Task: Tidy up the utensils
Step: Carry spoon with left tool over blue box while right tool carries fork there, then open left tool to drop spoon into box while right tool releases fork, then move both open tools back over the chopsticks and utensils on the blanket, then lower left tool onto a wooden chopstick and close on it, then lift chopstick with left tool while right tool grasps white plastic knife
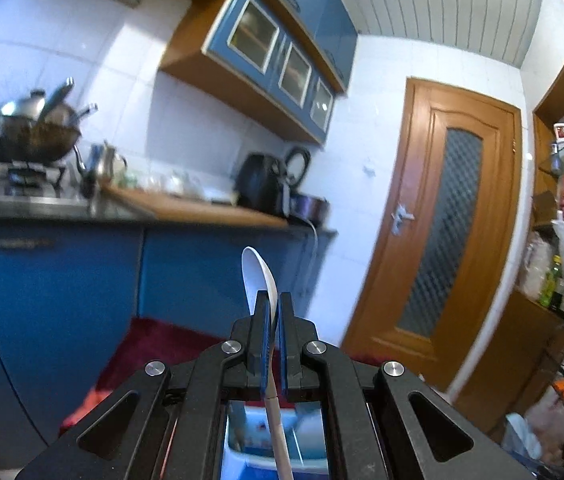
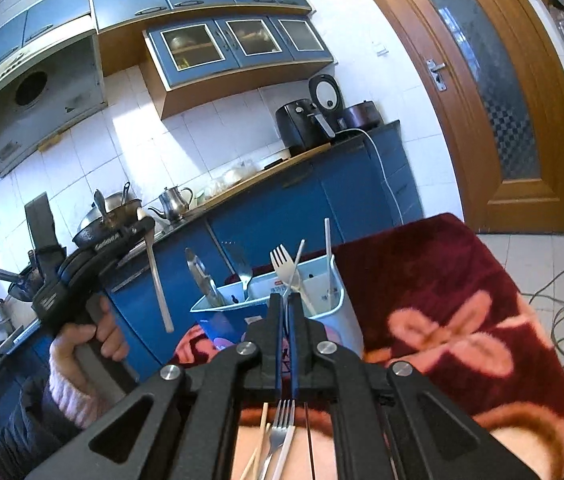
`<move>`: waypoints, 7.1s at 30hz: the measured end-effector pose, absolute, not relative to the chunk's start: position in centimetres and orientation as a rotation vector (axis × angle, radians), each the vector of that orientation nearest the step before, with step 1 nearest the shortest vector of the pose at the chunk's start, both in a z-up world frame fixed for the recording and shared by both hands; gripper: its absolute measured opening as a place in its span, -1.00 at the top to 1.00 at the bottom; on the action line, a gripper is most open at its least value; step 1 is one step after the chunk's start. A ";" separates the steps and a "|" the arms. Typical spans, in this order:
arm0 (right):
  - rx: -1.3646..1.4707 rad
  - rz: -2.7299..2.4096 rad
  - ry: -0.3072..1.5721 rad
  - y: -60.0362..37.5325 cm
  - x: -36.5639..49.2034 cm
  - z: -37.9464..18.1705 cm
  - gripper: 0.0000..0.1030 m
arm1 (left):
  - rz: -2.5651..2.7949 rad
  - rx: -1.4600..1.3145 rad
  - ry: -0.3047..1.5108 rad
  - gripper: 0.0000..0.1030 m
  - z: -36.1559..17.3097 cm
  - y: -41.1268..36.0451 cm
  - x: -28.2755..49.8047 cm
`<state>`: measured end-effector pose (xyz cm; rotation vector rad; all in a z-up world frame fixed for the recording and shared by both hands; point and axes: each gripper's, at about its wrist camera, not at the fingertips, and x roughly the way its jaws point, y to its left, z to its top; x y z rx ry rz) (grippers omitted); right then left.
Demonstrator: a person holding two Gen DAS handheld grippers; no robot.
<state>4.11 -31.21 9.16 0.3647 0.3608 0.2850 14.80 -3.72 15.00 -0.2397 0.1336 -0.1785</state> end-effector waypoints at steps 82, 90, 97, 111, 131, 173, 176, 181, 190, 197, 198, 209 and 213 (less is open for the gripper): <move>0.248 0.248 0.248 -29.0 13.1 11.6 0.52 | -0.178 -0.065 0.167 0.53 8.8 -7.0 15.9; 0.254 0.236 0.267 -29.2 10.6 12.5 0.46 | -0.208 -0.067 0.192 0.52 9.9 -6.6 13.7; 0.256 0.230 0.294 -29.1 7.9 13.1 0.45 | -0.249 -0.101 0.254 0.51 11.0 -5.8 11.3; 0.260 0.205 0.390 -28.6 3.7 11.8 0.39 | -0.267 -0.098 0.377 0.50 10.5 -4.9 7.1; 0.303 0.135 0.598 -29.8 0.8 4.8 0.32 | -0.323 -0.029 0.667 0.39 4.9 -7.5 4.6; 0.373 0.100 0.665 -33.9 -0.6 0.9 0.23 | -0.397 0.039 1.103 0.48 -1.1 -12.3 9.8; 0.368 0.102 0.668 -33.7 -0.6 0.9 0.23 | -0.407 -0.021 1.121 0.55 -1.2 -11.7 10.6; 0.359 0.106 0.675 -33.2 -0.6 0.9 0.23 | -0.416 -0.071 1.130 0.83 -1.4 -11.0 10.9; 0.336 0.116 0.704 -31.8 -0.3 0.9 0.23 | -0.426 -0.183 1.057 0.91 -0.8 -8.6 9.8; 0.315 0.153 0.740 -30.1 0.5 0.8 0.23 | -0.376 -0.233 0.895 0.92 1.3 -5.3 8.0; 0.311 0.159 0.749 -29.7 0.6 0.8 0.23 | -0.370 -0.235 0.871 0.92 1.6 -4.8 7.7; 0.256 0.217 0.864 -27.0 2.2 0.2 0.22 | -0.284 -0.194 0.682 0.92 3.5 -1.9 5.6; 0.177 0.222 0.910 -25.7 2.9 0.1 0.21 | -0.268 -0.202 0.663 0.92 3.5 -0.7 5.4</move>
